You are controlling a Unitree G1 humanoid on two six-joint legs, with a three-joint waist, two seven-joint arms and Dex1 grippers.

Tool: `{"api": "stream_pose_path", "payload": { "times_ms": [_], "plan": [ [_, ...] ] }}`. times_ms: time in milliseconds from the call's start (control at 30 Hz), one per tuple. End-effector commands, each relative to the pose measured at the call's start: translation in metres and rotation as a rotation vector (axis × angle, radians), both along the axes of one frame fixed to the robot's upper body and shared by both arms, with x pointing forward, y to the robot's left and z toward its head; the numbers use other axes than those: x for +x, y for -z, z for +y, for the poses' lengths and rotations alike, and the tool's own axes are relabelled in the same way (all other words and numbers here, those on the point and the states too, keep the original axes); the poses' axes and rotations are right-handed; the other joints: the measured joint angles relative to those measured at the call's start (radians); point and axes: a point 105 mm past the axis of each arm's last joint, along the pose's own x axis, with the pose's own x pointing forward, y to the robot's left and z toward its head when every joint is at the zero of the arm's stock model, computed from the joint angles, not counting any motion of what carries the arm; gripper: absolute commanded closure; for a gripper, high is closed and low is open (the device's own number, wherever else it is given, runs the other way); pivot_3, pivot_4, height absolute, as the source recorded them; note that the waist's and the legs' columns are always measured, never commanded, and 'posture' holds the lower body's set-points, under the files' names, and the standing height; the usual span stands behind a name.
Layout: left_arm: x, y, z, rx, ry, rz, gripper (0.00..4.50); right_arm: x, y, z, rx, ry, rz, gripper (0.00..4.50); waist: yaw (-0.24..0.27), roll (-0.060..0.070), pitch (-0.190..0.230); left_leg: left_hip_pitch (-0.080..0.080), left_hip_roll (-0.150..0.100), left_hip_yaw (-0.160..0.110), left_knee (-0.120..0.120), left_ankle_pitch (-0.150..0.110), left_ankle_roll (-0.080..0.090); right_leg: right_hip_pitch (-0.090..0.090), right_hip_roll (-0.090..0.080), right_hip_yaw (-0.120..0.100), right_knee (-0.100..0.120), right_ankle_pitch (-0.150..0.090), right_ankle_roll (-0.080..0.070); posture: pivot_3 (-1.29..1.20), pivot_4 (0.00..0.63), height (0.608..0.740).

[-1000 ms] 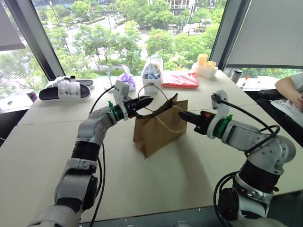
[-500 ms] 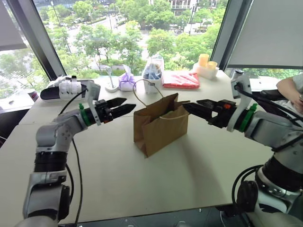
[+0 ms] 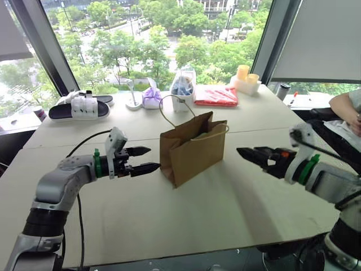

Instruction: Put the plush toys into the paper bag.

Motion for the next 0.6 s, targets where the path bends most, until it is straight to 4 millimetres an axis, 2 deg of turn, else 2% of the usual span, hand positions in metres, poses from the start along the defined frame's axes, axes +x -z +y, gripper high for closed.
{"api": "stream_pose_path", "payload": {
  "times_ms": [33, 100, 133, 200, 333, 433, 600],
  "plan": [
    [0.007, -0.011, -0.006, 0.005, -0.012, -0.092, 0.0, -0.001, 0.003, 0.027, -0.067, -0.08, -0.07, 1.8, 0.002, 0.0, 0.0, 0.0, 0.0, 0.0, 0.0, 0.0, 0.0, 0.0, 0.0, 0.0, 0.0, 0.0, 0.0, 0.0, 0.15, 0.74],
    [0.011, -0.01, -0.011, 0.012, -0.007, -0.112, 0.0, 0.001, 0.009, 0.041, -0.074, -0.124, -0.074, 2.94, 0.002, 0.0, 0.0, 0.0, 0.0, 0.0, 0.001, 0.0, 0.0, 0.0, 0.0, 0.0, 0.0, 0.0, 0.0, 0.0, 0.15, 0.74],
    [0.012, -0.011, -0.015, 0.006, 0.003, -0.115, 0.0, 0.003, 0.011, 0.051, -0.078, -0.152, -0.076, 3.33, 0.002, 0.0, 0.0, 0.0, 0.0, 0.0, 0.001, 0.0, 0.0, 0.0, 0.0, 0.0, 0.0, 0.0, 0.0, 0.0, 0.15, 0.74],
    [0.015, -0.012, -0.02, -0.005, 0.011, -0.12, 0.0, 0.007, 0.015, 0.064, -0.091, -0.183, -0.081, 4.4, 0.003, 0.0, 0.0, 0.0, 0.0, 0.0, 0.001, 0.0, 0.0, 0.0, 0.0, 0.0, 0.0, 0.0, 0.0, 0.0, 0.15, 0.74],
    [0.014, -0.012, -0.039, -0.009, 0.056, -0.133, 0.0, 0.03, 0.018, 0.093, -0.12, -0.22, -0.092, 4.46, 0.001, 0.0, 0.0, 0.0, 0.0, 0.0, 0.001, 0.0, 0.0, 0.0, 0.0, 0.0, 0.0, 0.0, 0.0, 0.0, 0.15, 0.74],
    [0.011, -0.013, -0.045, -0.019, 0.079, -0.124, 0.0, 0.042, 0.03, 0.095, -0.189, -0.212, -0.074, 4.46, 0.003, 0.0, 0.0, 0.0, -0.001, 0.0, 0.001, 0.0, 0.0, 0.0, 0.0, 0.0, 0.0, 0.0, 0.0, 0.0, 0.15, 0.74],
    [0.001, -0.007, -0.051, -0.015, 0.131, -0.085, 0.0, 0.052, 0.03, 0.101, -0.187, -0.211, -0.081, 4.46, 0.002, 0.0, 0.0, -0.001, -0.001, -0.001, 0.0, 0.0, 0.0, 0.0, 0.0, -0.001, -0.002, 0.0, 0.0, 0.0, 0.15, 0.74]
  ]
}}
